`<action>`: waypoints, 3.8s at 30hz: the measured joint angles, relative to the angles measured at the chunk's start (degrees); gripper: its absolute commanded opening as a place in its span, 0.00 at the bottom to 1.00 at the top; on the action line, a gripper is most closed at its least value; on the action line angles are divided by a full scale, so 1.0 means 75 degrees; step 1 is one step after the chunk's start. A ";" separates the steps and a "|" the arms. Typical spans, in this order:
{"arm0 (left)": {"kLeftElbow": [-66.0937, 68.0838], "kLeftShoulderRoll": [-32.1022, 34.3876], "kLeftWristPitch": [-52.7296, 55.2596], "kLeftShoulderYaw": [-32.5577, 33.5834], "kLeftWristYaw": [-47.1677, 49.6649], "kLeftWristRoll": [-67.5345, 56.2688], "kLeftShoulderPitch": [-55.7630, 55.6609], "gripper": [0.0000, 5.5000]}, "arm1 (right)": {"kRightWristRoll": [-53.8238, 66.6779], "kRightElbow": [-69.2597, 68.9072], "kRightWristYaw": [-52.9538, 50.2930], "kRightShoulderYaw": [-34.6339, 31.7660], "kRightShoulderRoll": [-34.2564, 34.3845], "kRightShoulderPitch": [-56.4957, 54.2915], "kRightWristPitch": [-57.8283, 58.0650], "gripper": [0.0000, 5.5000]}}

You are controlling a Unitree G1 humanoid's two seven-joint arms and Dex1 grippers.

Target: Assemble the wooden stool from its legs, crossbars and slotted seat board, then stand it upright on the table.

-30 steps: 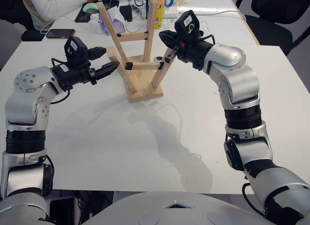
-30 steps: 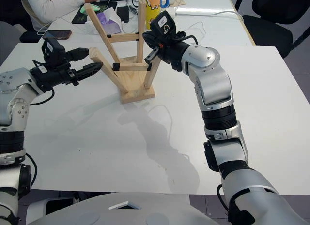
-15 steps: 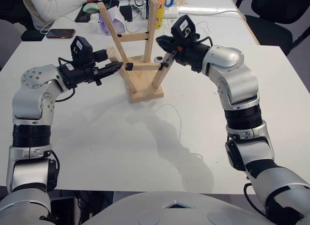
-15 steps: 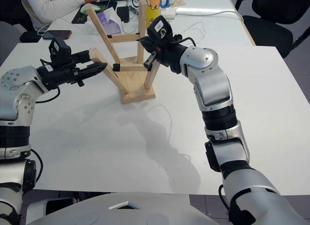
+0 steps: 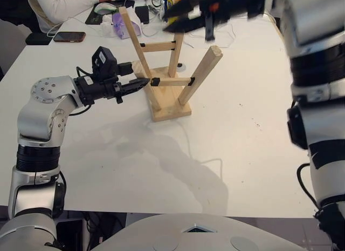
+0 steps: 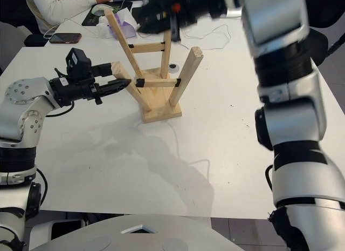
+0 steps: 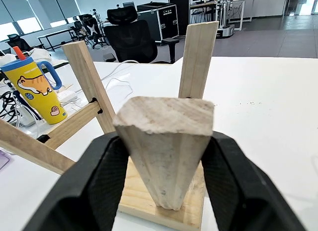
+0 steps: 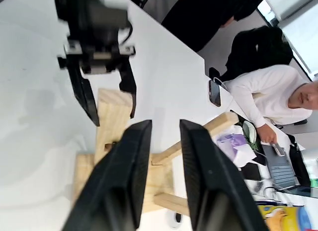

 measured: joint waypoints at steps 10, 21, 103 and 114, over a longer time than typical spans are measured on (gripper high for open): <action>-0.0086 -0.0088 -0.0060 -0.0032 0.0178 0.0018 0.0086 0.40 | -0.1445 0.1990 -0.0031 0.1535 0.1332 0.0314 -0.1076 0.42; 0.0173 -0.0109 -0.0257 -0.0149 0.0031 0.0081 -0.0090 0.40 | -0.2255 0.2733 -0.0143 0.1845 0.1785 0.0972 -0.1481 0.36; -0.2423 -0.1057 0.0985 -0.0174 0.0978 -0.0382 0.1151 0.40 | -0.1987 0.0576 -0.0250 0.4701 -0.0028 0.1896 -0.1990 0.28; -0.2392 -0.1090 0.0948 -0.0049 0.1052 -0.0384 0.1087 0.40 | -0.2233 -0.0249 -0.0193 0.3412 0.0059 0.2632 -0.0979 0.28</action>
